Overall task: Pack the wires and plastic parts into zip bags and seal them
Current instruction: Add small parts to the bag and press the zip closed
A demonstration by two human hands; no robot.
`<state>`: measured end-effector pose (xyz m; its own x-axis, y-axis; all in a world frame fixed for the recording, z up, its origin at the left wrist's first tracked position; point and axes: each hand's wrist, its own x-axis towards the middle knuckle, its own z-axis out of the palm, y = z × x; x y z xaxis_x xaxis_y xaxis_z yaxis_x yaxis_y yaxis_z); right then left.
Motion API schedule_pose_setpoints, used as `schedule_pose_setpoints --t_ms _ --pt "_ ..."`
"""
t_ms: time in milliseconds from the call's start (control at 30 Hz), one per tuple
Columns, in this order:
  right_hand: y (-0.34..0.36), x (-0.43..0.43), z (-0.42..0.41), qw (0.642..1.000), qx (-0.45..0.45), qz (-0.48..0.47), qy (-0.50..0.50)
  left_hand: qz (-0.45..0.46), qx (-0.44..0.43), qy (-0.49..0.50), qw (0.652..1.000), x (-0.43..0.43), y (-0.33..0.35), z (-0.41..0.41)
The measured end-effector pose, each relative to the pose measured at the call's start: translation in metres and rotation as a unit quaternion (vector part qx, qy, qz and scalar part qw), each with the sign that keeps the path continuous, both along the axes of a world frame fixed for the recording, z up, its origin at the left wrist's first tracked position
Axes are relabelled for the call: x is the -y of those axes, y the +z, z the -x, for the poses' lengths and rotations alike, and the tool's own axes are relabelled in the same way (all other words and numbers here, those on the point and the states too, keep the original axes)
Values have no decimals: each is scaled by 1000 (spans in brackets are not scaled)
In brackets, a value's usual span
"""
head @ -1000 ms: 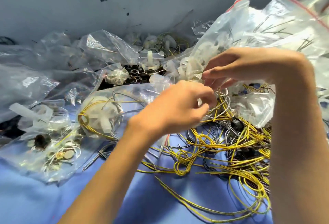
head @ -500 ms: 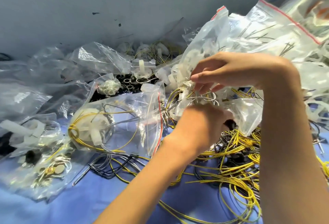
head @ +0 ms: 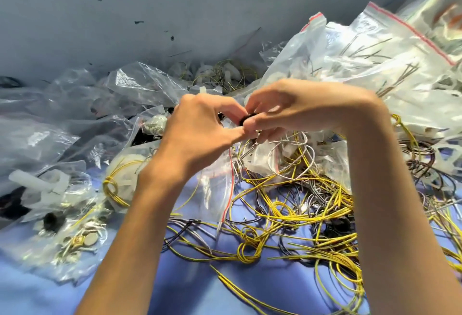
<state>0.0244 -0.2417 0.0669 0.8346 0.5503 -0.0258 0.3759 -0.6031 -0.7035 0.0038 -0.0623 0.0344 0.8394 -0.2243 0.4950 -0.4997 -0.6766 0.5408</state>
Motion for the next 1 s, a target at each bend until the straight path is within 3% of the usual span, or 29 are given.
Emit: schedule_pose_setpoints --t_ms 133,267,367,500,667,767,867,1000 --pt "-8 -14 -6 997 40 62 -10 -79 -37 76 993 -3 -4 -4" --pt "-15 -14 -8 992 -10 122 -16 -285 -144 170 932 -14 -12 -7" --pt "-17 -19 -10 988 -1 154 -5 -258 -145 191 936 -24 -12 -8" --pt "-27 -49 -12 974 81 205 49 -205 -141 180 952 -29 -3 -7" --pt "-34 -58 -15 992 18 71 100 -168 -110 205 958 -36 6 -4" --pt "-32 -38 -24 993 94 63 16 -152 -109 216 958 -44 9 -3" --pt "-38 -23 -34 984 132 111 -45 -142 -113 217 959 -49 10 -3" --pt "-56 -14 -43 960 6 280 -26 -143 -117 215 959 -51 10 -3"
